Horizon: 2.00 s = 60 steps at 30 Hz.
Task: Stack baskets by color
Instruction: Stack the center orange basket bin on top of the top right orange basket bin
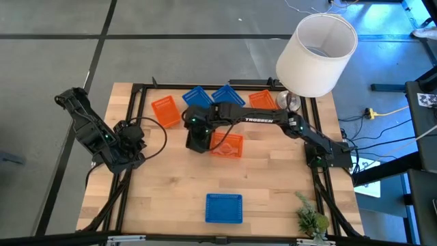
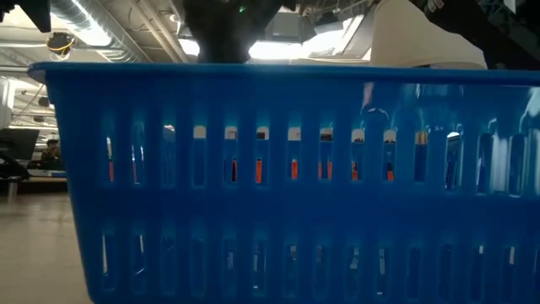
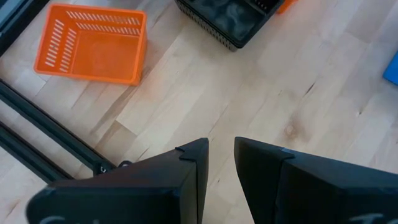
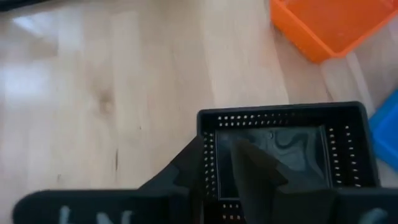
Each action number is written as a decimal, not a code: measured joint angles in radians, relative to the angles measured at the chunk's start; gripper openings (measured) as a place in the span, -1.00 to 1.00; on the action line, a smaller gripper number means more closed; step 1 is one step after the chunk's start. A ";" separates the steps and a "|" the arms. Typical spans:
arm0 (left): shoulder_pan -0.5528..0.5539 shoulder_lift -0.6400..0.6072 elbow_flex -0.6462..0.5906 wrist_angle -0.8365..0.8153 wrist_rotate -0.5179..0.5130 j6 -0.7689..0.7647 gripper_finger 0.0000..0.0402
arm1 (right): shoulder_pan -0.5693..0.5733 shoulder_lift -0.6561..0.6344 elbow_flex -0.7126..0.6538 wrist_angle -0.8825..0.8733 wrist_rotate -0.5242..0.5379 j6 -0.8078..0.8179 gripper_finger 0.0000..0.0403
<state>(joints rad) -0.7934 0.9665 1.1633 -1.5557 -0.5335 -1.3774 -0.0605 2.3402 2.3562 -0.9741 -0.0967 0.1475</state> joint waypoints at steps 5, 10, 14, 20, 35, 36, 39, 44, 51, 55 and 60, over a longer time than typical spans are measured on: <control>0.000 0.002 0.000 0.003 0.000 0.000 -0.66 | -0.005 -0.098 0.001 -0.067 -0.030 -0.082 -0.60; 0.000 0.002 0.000 0.020 -0.003 0.000 -0.66 | -0.005 -0.188 0.001 -0.189 -0.030 -0.157 -0.60; 0.000 0.002 0.000 0.032 -0.029 0.000 -0.66 | -0.005 -0.229 0.002 -0.350 -0.047 -0.195 -0.60; 0.034 0.002 0.000 0.032 -0.117 -0.003 -0.66 | -0.005 -0.229 -0.031 -0.524 -0.235 -0.295 -0.60; 0.084 0.002 0.000 0.031 -0.112 0.000 -0.66 | 0.011 -0.227 -0.426 -0.283 -0.270 -0.336 -0.60; 0.084 0.002 0.000 0.031 -0.112 0.000 -0.66 | 0.015 -0.227 -0.446 -0.273 -0.235 -0.327 -0.60; 0.084 0.002 0.000 0.030 -0.112 0.001 -0.66 | 0.027 -0.227 -0.492 -0.236 -0.179 -0.310 -0.60; 0.084 0.002 0.000 0.030 -0.112 0.043 -0.66 | 0.035 -0.227 -0.545 -0.136 -0.177 -0.282 -0.60; 0.084 0.002 0.000 0.030 -0.112 0.052 -0.66 | 0.035 -0.227 -0.595 -0.079 -0.175 -0.279 -0.60; 0.084 0.002 0.000 0.031 -0.112 0.053 -0.66 | 0.035 -0.226 -0.643 -0.050 -0.174 -0.261 -0.60; 0.084 0.002 0.000 0.030 -0.112 0.053 -0.66 | 0.035 -0.226 -0.676 -0.022 -0.174 -0.260 -0.60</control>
<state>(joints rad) -0.7090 0.9688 1.1629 -1.5252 -0.6453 -1.3247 -0.0250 2.1139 1.6802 -0.9957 -0.2710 -0.1123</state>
